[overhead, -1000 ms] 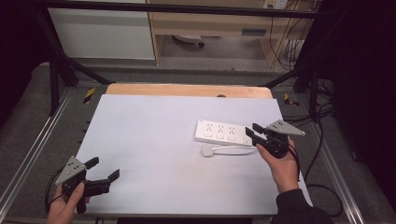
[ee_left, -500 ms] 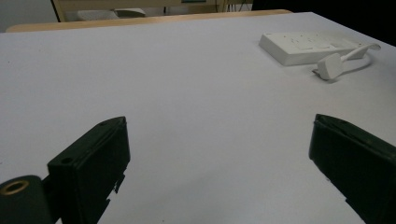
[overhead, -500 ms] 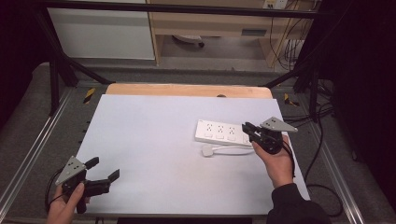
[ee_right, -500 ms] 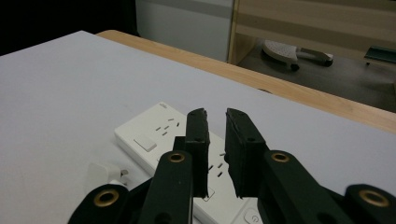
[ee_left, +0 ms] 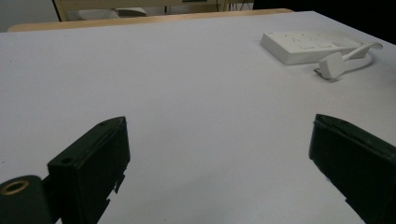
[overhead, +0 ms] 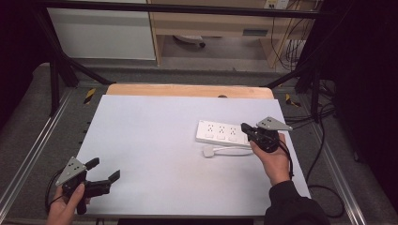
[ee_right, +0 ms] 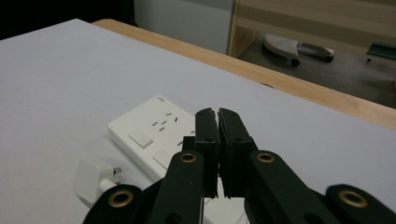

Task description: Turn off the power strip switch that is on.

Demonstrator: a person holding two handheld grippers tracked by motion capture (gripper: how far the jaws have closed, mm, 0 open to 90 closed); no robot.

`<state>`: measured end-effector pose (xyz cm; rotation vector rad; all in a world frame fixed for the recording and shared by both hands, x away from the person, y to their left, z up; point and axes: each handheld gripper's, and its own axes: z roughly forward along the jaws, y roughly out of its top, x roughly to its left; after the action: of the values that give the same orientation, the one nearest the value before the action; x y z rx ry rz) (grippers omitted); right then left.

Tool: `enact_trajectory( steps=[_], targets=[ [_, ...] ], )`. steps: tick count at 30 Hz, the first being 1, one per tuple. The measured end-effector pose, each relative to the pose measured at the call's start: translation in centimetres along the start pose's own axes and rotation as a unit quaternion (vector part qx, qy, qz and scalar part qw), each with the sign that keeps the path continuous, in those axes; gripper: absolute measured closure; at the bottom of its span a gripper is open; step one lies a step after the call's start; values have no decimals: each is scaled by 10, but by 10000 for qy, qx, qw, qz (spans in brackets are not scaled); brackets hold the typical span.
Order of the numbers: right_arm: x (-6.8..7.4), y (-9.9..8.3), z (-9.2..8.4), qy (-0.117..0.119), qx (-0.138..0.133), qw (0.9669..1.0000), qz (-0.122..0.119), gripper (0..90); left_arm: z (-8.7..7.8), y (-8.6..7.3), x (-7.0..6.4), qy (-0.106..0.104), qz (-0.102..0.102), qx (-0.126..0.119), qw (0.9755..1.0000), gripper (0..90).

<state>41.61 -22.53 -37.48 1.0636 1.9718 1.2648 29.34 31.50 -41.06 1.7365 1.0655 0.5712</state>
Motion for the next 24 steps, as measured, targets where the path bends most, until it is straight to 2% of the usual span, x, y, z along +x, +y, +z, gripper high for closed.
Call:
enact_trajectory(
  steps=[11, 24],
  targets=[
    [3, -4, 11, 104, 189, 9998, 19, 895, 0, 0, 0, -8, -3, -4, 10000, 51],
    [6, -13, 23, 248, 495, 9983, 153, 900, 0, 0, 0, -3, 23, -6, 10000, 51]
  ],
)
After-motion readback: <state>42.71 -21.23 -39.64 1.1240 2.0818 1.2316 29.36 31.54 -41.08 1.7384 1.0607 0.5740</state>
